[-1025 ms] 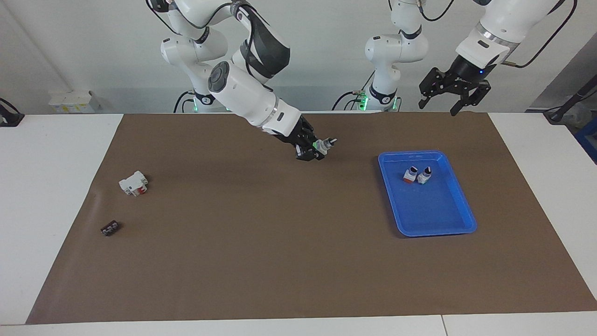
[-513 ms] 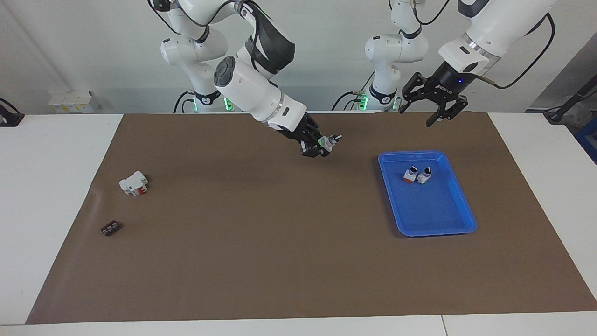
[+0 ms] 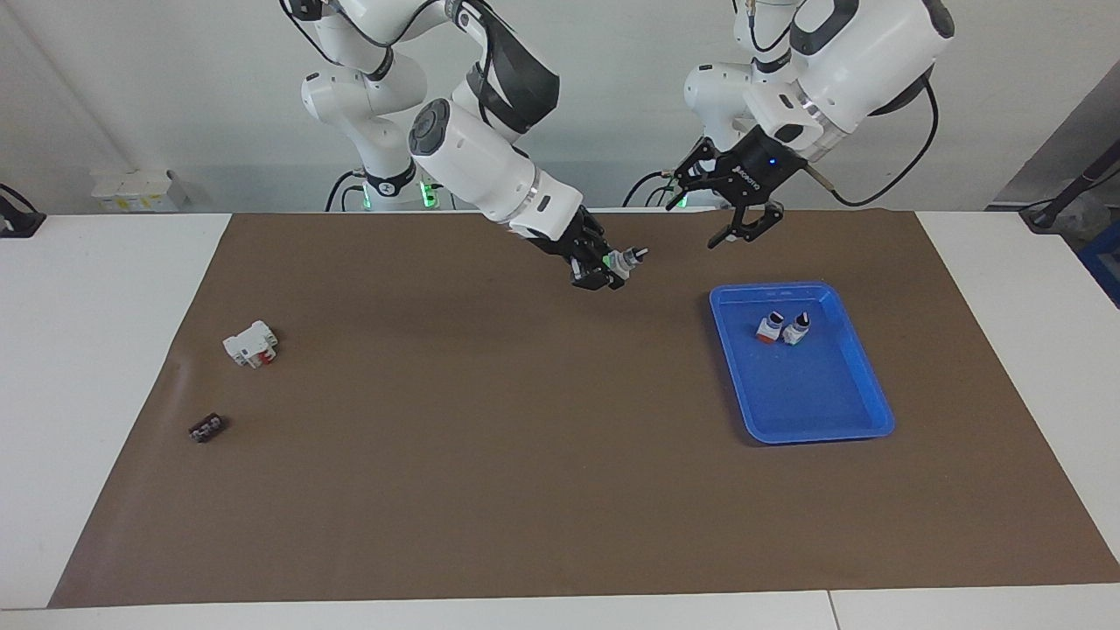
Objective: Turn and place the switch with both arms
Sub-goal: 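Lift the switch with the right gripper while the left gripper reaches toward it, then close the left gripper on the switch end held by the right gripper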
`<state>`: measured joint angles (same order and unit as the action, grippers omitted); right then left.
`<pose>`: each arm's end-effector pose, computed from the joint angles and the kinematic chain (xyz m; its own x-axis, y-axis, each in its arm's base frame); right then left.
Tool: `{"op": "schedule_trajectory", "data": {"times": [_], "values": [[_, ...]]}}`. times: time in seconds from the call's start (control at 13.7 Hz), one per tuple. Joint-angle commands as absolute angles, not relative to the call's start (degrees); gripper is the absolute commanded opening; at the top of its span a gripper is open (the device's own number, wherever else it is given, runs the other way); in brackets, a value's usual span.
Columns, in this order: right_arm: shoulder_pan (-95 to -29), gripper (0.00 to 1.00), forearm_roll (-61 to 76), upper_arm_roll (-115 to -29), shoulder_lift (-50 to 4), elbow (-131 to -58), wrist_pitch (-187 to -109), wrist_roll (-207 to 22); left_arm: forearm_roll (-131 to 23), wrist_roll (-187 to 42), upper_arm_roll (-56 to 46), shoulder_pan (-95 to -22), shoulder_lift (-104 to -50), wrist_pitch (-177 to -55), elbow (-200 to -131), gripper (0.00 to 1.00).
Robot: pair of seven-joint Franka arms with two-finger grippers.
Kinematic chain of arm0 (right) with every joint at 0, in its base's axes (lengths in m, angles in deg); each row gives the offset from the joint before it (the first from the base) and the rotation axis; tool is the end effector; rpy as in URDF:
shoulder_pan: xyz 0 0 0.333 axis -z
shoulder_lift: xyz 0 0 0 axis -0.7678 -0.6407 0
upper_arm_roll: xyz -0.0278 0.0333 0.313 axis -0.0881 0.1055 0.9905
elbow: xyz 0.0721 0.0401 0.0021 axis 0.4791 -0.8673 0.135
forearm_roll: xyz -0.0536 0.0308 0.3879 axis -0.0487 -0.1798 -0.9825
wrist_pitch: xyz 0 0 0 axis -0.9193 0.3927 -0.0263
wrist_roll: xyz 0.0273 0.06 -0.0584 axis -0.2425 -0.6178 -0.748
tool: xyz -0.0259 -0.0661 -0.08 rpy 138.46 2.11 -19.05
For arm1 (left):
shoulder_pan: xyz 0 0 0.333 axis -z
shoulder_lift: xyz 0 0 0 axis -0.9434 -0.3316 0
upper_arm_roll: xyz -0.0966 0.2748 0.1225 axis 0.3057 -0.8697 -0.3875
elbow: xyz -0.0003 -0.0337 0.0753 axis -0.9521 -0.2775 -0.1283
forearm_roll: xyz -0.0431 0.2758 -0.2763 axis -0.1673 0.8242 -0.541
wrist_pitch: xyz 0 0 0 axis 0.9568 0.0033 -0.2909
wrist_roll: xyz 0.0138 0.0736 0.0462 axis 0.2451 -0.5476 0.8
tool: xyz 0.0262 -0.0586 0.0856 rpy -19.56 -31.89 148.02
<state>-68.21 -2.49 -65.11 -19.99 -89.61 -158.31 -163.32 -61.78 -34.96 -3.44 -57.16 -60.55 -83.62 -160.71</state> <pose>0.5479 0.3541 0.5015 0.0053 0.7472 0.6646 0.9999 -0.0123 0.0058 0.5005 -0.2100 0.6026 0.8364 -0.4657 0.2892 -0.5481 -0.7034 0.4524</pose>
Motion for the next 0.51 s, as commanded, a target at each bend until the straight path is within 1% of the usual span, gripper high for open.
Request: {"op": "schedule_trajectory", "data": {"times": [0.0, 0.15, 0.29, 0.44], "values": [[-68.1, 0.00, -2.1, -64.7, -19.2, -90.2, -159.2, -161.5, -61.4, -35.1, -4.3, -56.7, -59.0, -84.7, -162.6, 0.99], [-68.1, 0.00, -2.1, -64.8, -19.0, -90.3, -159.2, -161.6, -57.9, -35.1, -4.1, -55.7, -59.0, -84.2, -162.6, 0.99], [-68.1, 0.00, -2.1, -64.8, -19.0, -90.3, -159.2, -161.5, -48.7, -34.9, -3.3, -53.8, -59.3, -86.4, -162.1, 0.97], [-68.1, 0.00, -2.1, -64.8, -19.0, -90.4, -159.2, -161.4, -49.7, -34.0, -3.3, -54.5, -59.6, -88.4, -162.5, 0.85]]}}
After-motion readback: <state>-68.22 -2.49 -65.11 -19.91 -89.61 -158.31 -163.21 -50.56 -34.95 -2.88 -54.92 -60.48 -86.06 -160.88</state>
